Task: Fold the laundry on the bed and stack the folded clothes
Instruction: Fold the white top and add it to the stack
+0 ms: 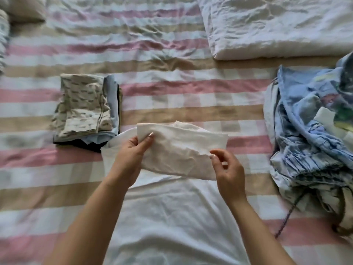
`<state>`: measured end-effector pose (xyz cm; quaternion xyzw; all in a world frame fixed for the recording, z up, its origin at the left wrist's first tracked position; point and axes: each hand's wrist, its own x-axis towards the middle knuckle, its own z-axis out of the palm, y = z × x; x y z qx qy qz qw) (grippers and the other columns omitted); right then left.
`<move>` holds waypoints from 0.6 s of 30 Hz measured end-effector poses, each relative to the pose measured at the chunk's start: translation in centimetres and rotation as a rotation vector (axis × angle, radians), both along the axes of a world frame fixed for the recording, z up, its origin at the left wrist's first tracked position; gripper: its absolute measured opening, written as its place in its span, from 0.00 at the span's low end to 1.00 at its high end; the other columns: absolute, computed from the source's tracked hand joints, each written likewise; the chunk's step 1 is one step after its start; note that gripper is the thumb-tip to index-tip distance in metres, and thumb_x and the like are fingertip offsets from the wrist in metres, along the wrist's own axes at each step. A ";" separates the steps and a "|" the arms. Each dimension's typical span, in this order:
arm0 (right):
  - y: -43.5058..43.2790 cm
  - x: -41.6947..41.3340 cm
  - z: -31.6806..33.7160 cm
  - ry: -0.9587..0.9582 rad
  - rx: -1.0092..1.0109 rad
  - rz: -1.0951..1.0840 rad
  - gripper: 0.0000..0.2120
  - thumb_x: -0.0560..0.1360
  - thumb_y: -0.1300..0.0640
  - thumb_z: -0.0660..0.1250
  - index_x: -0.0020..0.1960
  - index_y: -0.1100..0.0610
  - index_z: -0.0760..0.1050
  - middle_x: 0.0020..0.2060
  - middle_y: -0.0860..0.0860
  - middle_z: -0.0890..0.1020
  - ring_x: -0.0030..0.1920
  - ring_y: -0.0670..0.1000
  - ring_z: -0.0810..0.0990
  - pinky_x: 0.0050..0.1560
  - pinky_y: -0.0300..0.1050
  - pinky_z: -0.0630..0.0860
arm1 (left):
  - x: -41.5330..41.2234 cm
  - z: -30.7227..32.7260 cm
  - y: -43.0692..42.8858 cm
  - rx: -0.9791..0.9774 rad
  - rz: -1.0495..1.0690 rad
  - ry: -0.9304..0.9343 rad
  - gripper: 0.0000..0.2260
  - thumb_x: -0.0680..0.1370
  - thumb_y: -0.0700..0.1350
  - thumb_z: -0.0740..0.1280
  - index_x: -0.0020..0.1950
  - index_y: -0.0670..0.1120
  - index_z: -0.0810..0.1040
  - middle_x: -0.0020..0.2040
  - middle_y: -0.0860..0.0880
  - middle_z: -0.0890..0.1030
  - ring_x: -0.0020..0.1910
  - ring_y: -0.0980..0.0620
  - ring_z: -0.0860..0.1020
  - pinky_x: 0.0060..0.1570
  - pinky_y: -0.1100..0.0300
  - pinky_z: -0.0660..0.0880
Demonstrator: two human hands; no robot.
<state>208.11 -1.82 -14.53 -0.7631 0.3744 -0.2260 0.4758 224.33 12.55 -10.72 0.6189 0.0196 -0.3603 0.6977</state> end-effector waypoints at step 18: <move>1.1 4.6 -10.6 0.743 -0.576 0.572 0.28 0.79 0.43 0.50 0.76 0.48 0.45 0.76 0.48 0.44 0.75 0.47 0.41 0.72 0.50 0.39 | -1.0 -13.3 5.6 0.869 -0.566 -1.190 0.21 0.80 0.44 0.60 0.73 0.49 0.62 0.74 0.48 0.59 0.74 0.46 0.59 0.71 0.47 0.54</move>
